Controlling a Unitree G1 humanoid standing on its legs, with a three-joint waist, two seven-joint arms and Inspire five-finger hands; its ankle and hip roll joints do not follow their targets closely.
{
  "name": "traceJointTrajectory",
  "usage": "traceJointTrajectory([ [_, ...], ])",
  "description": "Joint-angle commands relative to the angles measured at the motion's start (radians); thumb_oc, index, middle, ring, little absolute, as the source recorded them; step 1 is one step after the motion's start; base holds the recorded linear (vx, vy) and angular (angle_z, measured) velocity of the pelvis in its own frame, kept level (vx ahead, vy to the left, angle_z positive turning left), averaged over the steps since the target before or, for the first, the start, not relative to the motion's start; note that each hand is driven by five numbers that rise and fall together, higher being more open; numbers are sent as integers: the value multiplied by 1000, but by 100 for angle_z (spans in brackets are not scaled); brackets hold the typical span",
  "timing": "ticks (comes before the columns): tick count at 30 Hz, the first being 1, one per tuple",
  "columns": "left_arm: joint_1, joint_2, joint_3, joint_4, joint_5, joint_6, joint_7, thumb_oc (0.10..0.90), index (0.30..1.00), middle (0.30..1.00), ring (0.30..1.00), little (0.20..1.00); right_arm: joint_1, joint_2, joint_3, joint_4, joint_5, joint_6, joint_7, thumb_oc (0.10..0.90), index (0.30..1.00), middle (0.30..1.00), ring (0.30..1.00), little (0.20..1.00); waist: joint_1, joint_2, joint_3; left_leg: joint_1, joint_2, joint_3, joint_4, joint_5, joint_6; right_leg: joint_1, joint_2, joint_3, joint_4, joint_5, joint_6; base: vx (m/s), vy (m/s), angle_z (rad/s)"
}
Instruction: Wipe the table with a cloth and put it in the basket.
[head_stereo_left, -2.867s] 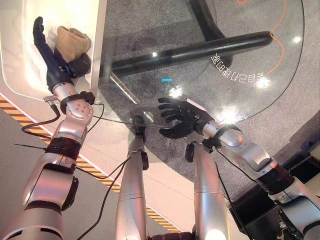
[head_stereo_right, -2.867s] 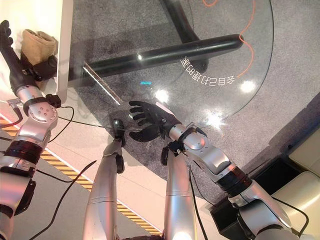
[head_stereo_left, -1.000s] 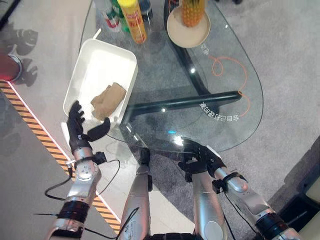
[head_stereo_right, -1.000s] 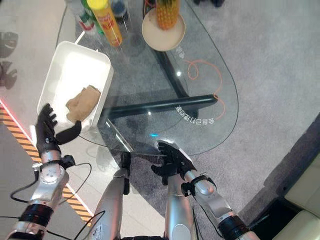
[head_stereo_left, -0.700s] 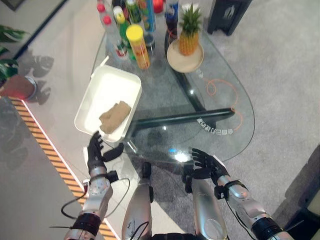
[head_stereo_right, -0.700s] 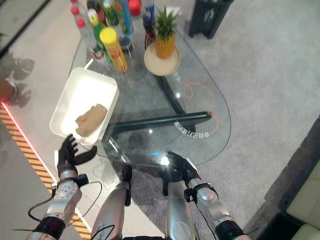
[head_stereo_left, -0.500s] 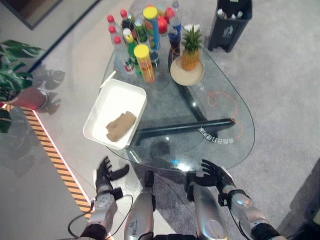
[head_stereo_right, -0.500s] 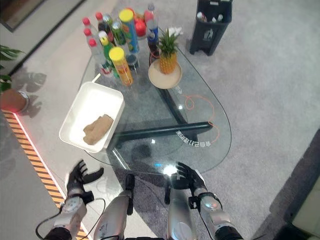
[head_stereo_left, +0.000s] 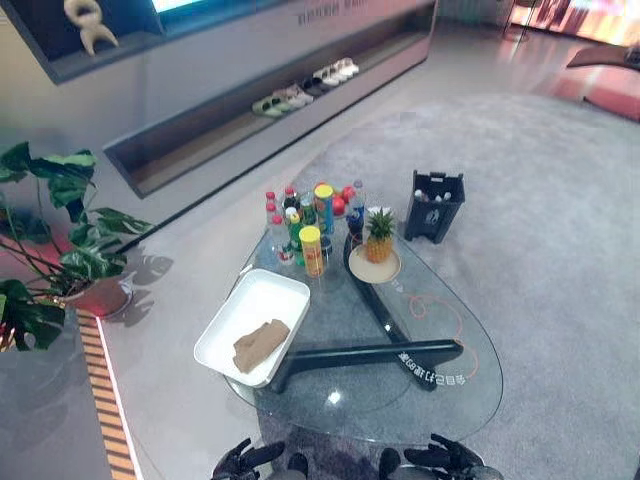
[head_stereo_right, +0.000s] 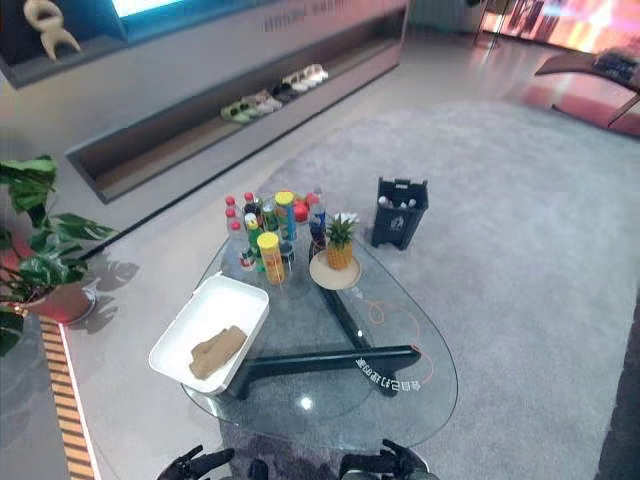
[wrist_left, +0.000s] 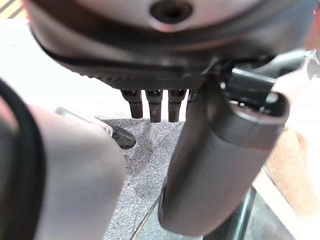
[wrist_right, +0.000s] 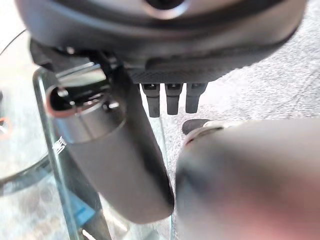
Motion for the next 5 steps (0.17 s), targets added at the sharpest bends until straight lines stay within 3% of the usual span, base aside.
traceJointTrajectory([
  [1,-3,12,23,38,44,19,-34,800,900,900,900,900,-4,29,2,29,-38,14,27,800,900,900,900,900,-8,-47,24,-5,-70,-4,-34,22,-17,110,37,30,-138,48,-1,70,17,-6],
  [5,-4,6,30,55,41,30,-39,800,900,900,900,900,-5,32,-4,56,-58,17,28,800,900,900,900,900,-9,-44,9,15,-63,7,-66,28,-19,122,32,32,-164,63,7,46,6,-6],
])
